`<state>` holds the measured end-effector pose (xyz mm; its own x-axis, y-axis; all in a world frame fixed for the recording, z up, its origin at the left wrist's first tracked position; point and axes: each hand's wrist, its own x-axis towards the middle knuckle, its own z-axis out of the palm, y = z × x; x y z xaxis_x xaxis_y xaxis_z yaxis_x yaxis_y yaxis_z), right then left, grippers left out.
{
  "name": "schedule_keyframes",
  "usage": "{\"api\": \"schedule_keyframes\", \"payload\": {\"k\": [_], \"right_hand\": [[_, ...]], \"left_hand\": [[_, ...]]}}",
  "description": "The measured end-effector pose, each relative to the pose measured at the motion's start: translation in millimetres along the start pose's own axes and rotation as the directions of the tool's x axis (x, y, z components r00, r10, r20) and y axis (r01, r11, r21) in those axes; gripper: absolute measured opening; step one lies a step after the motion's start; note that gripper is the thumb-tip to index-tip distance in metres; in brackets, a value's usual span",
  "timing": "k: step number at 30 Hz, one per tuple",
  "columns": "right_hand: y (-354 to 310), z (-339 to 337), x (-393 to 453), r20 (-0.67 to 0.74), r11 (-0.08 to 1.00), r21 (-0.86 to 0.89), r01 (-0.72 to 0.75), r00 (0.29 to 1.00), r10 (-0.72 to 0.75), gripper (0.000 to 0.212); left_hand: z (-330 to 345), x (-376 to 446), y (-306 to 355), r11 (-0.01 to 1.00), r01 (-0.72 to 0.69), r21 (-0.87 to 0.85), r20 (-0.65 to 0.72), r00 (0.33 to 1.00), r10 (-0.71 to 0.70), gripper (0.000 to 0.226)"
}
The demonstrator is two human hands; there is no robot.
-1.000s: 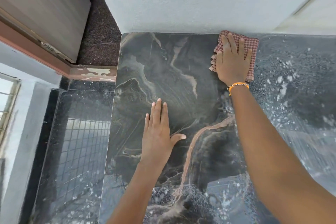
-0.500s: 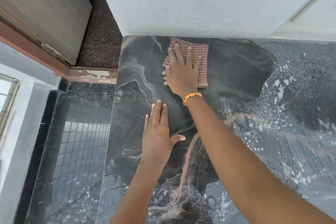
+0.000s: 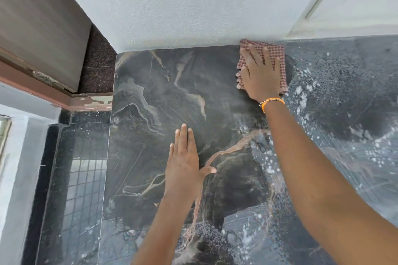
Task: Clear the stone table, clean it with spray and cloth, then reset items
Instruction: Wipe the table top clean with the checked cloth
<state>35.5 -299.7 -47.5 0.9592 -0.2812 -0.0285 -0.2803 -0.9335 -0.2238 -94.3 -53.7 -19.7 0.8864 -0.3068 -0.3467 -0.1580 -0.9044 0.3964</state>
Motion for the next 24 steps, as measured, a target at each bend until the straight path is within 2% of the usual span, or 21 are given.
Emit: {"api": "schedule_keyframes", "payload": {"k": [3, 6, 8, 10, 12, 16, 18, 21, 24], "right_hand": [[50, -9, -7, -0.030, 0.980, -0.002, -0.197, 0.980, 0.196, 0.053], [70, -11, -27, -0.068, 0.926, 0.035, -0.377, 0.923, 0.379, 0.053], [61, -9, -44, -0.079, 0.898, 0.051, -0.438, 0.894, 0.441, 0.053], [38, -4, -61, -0.073, 0.901, 0.046, -0.431, 0.898, 0.434, 0.054], [7, 4, -75, -0.049, 0.938, 0.024, -0.345, 0.937, 0.346, 0.055], [-74, 22, -95, 0.038, 0.998, 0.025, -0.050, 0.998, 0.049, 0.057], [-112, 30, -108, 0.080, 0.992, 0.035, 0.123, 0.989, -0.125, 0.057], [-134, 36, -132, 0.124, 0.935, 0.060, 0.350, 0.927, -0.355, 0.058], [-108, 31, -144, 0.115, 0.898, 0.094, 0.430, 0.891, -0.439, 0.064]], "left_hand": [[0, 1, 0, 1.000, 0.012, -0.006, -0.007, 1.000, -0.012, 0.111], [1, 1, 0, 1.000, 0.011, -0.010, -0.013, 1.000, -0.011, 0.112], [1, 1, -2, 1.000, 0.000, -0.014, -0.021, 1.000, 0.000, 0.113], [2, 1, -3, 0.999, -0.009, -0.038, -0.024, 1.000, 0.008, 0.112], [3, -3, -5, 0.998, -0.017, -0.064, -0.038, 0.999, 0.014, 0.112], [10, -22, -10, 0.999, -0.008, -0.053, -0.110, 0.994, 0.003, 0.108], [15, -36, -12, 0.999, 0.014, -0.046, -0.112, 0.994, -0.019, 0.106], [22, -57, -14, 0.999, 0.038, -0.039, -0.099, 0.994, -0.042, 0.106], [28, -69, -13, 0.999, 0.031, 0.026, -0.087, 0.996, -0.029, 0.105]]}}
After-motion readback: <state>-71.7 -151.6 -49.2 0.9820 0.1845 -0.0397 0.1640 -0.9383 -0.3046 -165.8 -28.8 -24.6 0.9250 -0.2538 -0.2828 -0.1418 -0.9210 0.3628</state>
